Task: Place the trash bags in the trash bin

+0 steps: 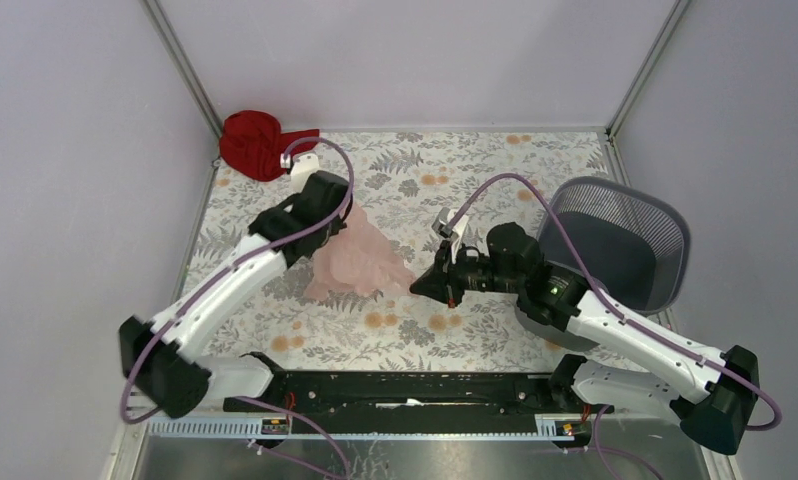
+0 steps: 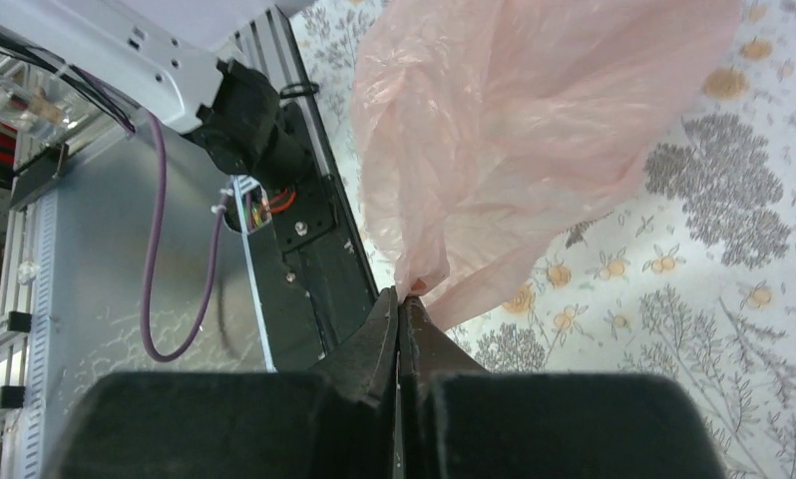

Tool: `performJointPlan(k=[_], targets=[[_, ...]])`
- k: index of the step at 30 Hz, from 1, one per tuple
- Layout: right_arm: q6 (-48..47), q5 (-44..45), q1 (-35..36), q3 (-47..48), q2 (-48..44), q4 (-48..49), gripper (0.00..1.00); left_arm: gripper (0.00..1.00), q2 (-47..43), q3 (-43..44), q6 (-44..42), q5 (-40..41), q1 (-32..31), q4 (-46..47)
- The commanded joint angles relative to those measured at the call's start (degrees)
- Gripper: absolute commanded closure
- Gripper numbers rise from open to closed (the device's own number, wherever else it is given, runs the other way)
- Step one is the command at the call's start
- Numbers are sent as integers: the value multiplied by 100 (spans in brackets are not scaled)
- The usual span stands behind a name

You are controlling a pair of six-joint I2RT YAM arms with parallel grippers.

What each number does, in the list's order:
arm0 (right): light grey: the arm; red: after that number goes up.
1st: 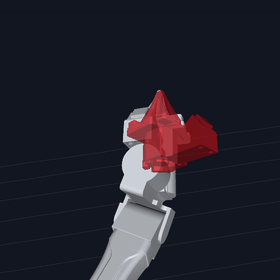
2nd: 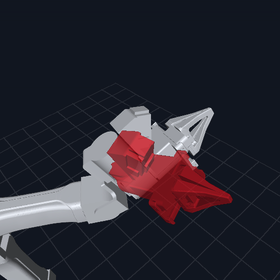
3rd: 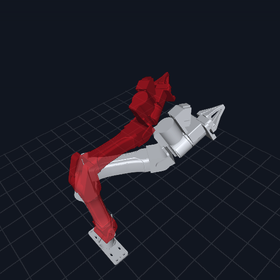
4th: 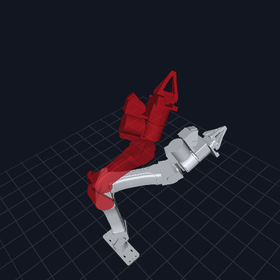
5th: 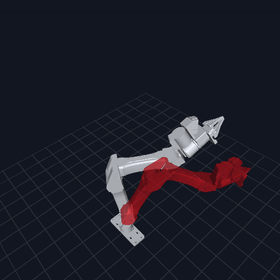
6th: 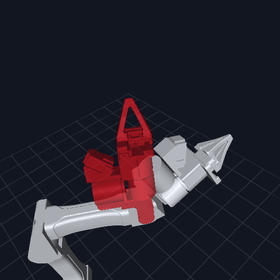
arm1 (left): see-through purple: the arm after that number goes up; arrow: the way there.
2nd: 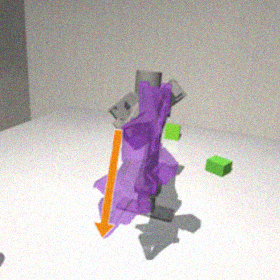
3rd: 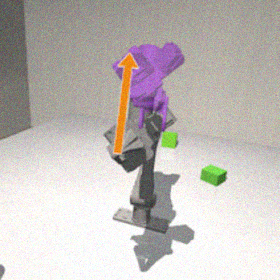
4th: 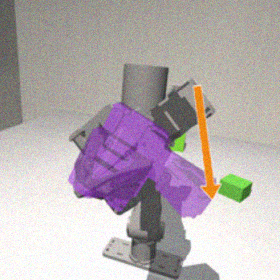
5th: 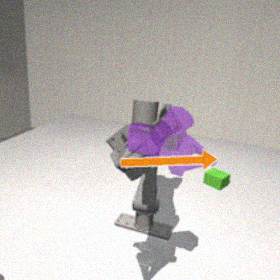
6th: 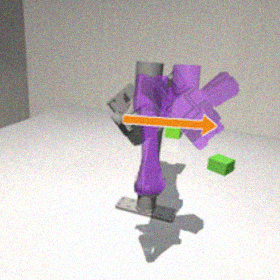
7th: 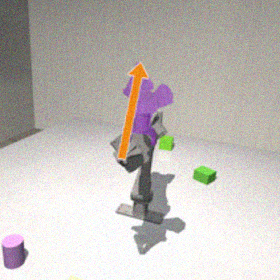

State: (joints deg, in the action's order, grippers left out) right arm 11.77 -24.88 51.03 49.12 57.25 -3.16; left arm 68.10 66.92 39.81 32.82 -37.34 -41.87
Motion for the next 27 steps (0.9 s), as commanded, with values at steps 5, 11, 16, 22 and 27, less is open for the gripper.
performJointPlan(k=[5,11,16,22,27], targets=[[2,173,106,-366,135,24,100,100,1996,1190,183,-392,852,208],[-69,1283,142,-351,-69,-467,100,100,2728,1821,281,-478,981,239],[77,4075,145,-203,68,-978,100,100,2862,2156,-478,-1744,959,562],[704,5794,142,325,1011,-1604,100,8,1982,1583,-1328,-2807,895,598],[790,5801,140,181,1030,-1257,100,1,381,332,-1290,-2636,904,560]])
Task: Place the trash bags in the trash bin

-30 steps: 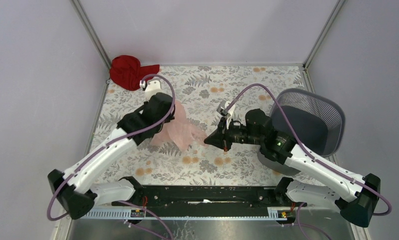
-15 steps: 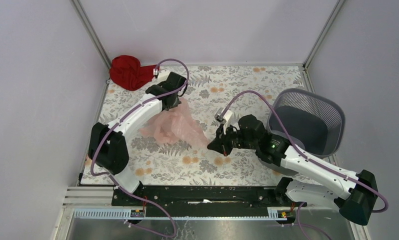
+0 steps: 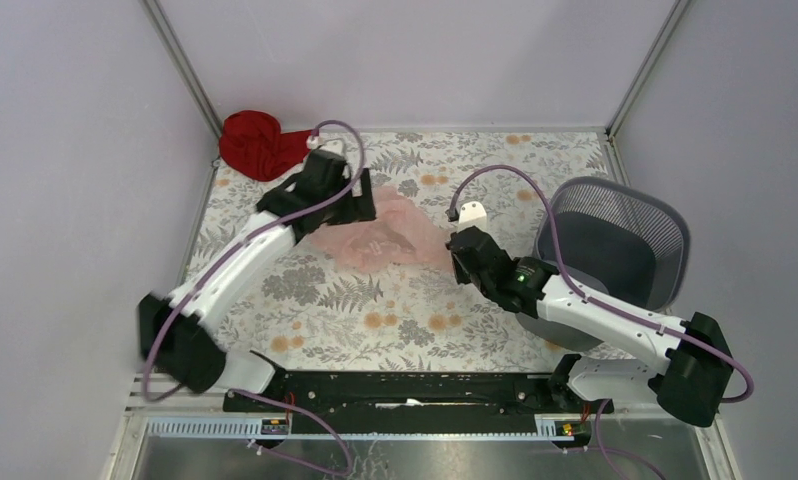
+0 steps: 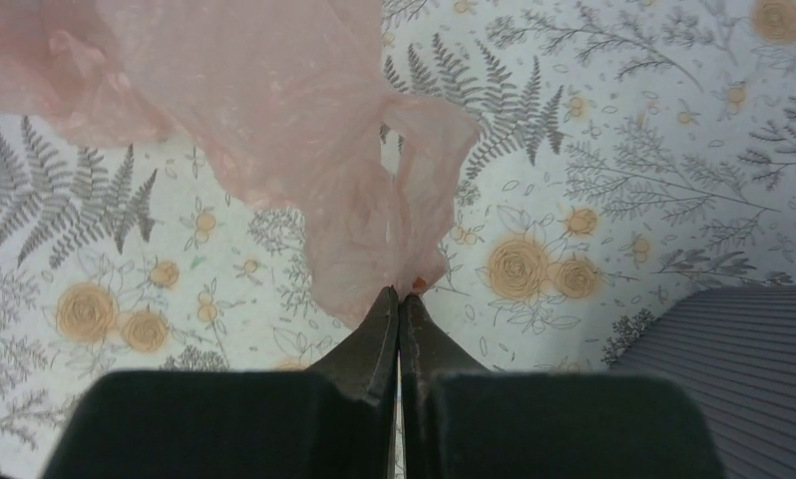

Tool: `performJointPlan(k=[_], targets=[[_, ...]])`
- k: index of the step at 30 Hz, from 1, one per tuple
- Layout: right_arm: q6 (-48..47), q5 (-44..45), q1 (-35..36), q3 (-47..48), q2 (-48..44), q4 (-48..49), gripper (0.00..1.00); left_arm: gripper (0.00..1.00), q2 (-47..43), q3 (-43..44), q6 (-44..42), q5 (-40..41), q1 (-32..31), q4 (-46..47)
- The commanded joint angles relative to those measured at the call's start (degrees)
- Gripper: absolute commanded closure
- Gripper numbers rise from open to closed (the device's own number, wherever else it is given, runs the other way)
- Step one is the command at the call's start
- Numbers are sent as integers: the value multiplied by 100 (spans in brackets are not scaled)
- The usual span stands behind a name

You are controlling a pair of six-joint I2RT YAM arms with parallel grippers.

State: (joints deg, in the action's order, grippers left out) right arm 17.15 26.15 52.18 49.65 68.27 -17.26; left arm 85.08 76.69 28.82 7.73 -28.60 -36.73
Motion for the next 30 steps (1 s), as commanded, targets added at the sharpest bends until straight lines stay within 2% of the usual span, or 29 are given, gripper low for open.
performJointPlan(k=[1,5,7,9,11,14,16,18,21,23,24,27,30], targets=[[262,695,26,125,-64,176,100,1,-1685,-971,-66,-49,30,26],[213,620,22,87,-65,218,100,2,-3044,-2199,448,380,38,12],[122,440,21,21,-104,332,100,4,-3413,-2686,632,669,54,98],[56,303,21,-19,-131,410,100,9,-3516,-2916,781,802,99,192],[2,194,17,-6,-119,403,100,19,-3418,-2873,859,774,149,289],[9,121,19,44,-105,316,100,32,-3162,-2811,764,394,187,765],[21,82,21,43,-126,318,100,36,-2910,-2733,695,270,201,912],[29,10,14,9,-176,326,100,29,-2652,-2558,634,387,265,846],[14,-89,22,-73,-289,364,100,3,-2350,-2231,458,719,436,558],[-25,-112,24,-113,-364,382,100,1,-2200,-2067,368,981,683,436],[-51,-131,16,-135,-393,406,100,1,-2106,-2039,329,795,907,474],[-126,-146,20,-186,-428,496,100,1,-1603,-1827,514,-414,1629,471],[-133,-169,19,-224,-412,552,100,5,-1052,-1681,676,-1080,1845,583]])
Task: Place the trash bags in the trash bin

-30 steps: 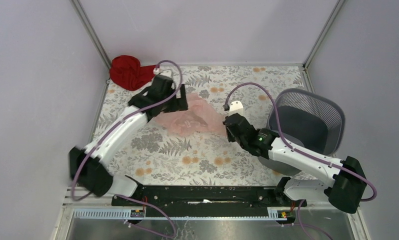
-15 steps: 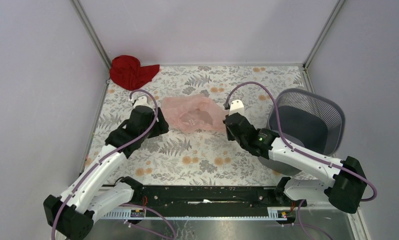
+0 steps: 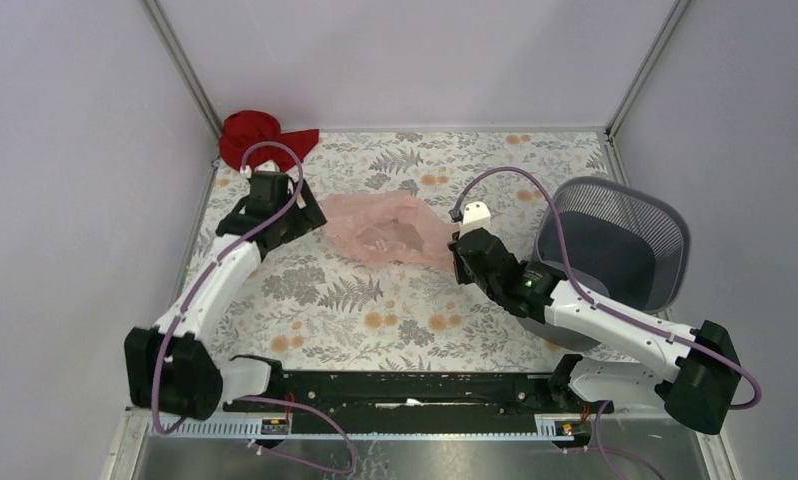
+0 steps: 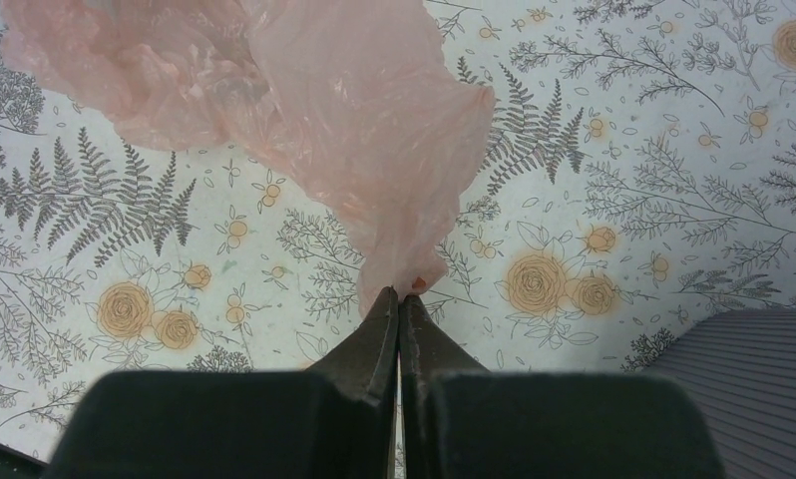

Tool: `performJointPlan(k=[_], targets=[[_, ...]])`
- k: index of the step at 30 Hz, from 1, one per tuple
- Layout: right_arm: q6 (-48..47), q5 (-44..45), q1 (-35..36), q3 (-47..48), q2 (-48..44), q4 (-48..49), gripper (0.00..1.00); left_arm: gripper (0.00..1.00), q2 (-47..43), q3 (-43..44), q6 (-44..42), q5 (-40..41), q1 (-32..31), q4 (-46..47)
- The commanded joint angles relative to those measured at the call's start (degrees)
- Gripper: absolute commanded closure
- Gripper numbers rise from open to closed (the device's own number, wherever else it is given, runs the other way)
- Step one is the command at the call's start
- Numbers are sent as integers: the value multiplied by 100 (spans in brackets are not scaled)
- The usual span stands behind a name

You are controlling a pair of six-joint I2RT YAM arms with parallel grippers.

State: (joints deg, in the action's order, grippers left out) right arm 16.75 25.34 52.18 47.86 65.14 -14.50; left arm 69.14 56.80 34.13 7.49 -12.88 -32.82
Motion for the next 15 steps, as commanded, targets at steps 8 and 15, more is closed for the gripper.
performJointPlan(k=[8,15], targets=[[-45,-334,20,-178,-195,330,100,14,974,-365,356,-2370,402,1679],[-38,-403,15,-187,-169,389,100,65,953,-669,432,-2187,516,1865]])
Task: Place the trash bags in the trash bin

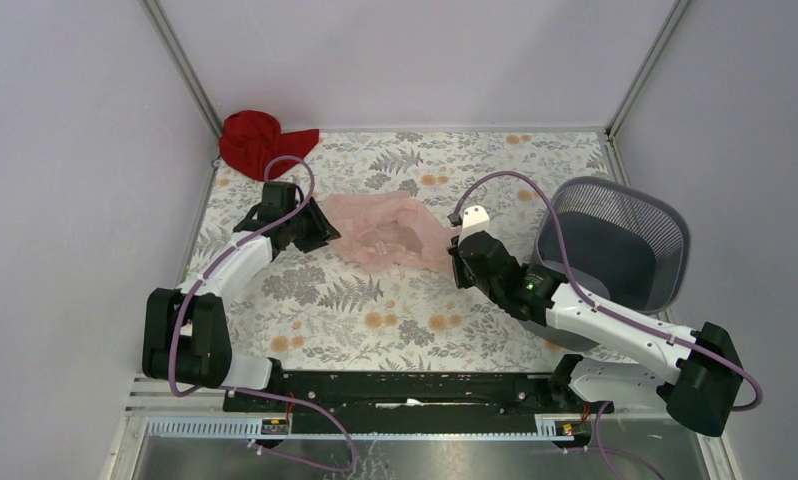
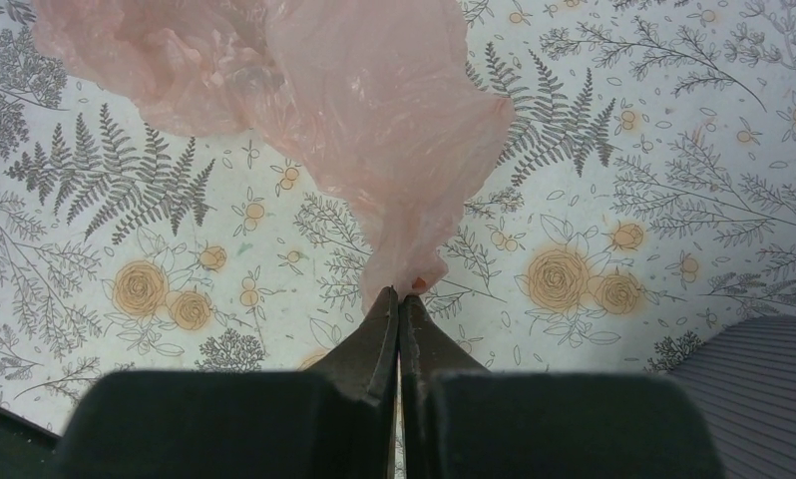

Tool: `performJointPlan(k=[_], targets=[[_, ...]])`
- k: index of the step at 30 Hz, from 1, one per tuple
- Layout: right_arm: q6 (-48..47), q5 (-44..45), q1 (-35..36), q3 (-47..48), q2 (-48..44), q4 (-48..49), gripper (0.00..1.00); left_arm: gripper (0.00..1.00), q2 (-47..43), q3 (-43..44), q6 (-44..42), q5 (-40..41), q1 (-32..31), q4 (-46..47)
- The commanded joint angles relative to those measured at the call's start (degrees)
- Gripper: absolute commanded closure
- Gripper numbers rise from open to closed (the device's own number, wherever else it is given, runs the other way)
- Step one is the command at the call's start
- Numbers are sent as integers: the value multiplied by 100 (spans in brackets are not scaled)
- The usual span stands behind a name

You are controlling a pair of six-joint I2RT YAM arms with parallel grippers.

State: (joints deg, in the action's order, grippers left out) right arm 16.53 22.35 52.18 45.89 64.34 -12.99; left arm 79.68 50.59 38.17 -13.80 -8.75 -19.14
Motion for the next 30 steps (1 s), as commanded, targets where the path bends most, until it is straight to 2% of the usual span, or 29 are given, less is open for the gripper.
performJointPlan(k=[1,2,3,8,11,12,14,17,19,20,21,22,24,25,27,28,30], targets=[[-25,-102,17,19,-55,258,100,75,-121,-57,10,0,121,503],[-21,-101,14,40,-15,265,100,92,-149,-47,6,56,127,496],[-22,-81,19,60,37,264,100,100,-154,-14,6,114,136,467],[264,54,16,-6,400,677,100,100,-190,22,127,78,137,287],[304,47,-18,515,1000,835,100,100,-151,264,395,-30,144,387],[214,63,-91,880,1273,783,100,100,-29,653,469,-157,164,265],[43,142,-393,2082,1829,194,100,100,382,2110,504,-474,229,-374],[-580,331,-560,5103,2368,-1270,100,100,769,4972,541,-967,202,-1249],[-859,-351,-535,6231,2103,-1498,100,100,556,6377,302,-893,-85,-1231],[-913,-889,-515,6276,1804,-1218,100,100,325,6817,-83,-576,-605,-1133],[-912,-1470,-509,5932,1368,-618,100,100,-27,6807,-458,-214,-1096,-900],[-860,-2062,-508,5370,914,107,100,100,-508,6309,-667,90,-1447,-367],[-773,-2935,-511,3846,146,1806,100,100,-1679,4407,-492,566,-1626,887],[-807,-3132,-513,3150,-78,2422,100,100,-2321,3436,-420,944,-1629,1233],[-797,-2647,-513,2036,-161,3045,100,100,-2796,2002,-320,1928,-1615,1118],[-793,-2341,-517,1648,-34,2964,100,100,-2810,1446,-173,2338,-1585,775],[-915,-2314,-517,1059,439,2656,100,100,-2535,489,90,2255,-1315,56]])
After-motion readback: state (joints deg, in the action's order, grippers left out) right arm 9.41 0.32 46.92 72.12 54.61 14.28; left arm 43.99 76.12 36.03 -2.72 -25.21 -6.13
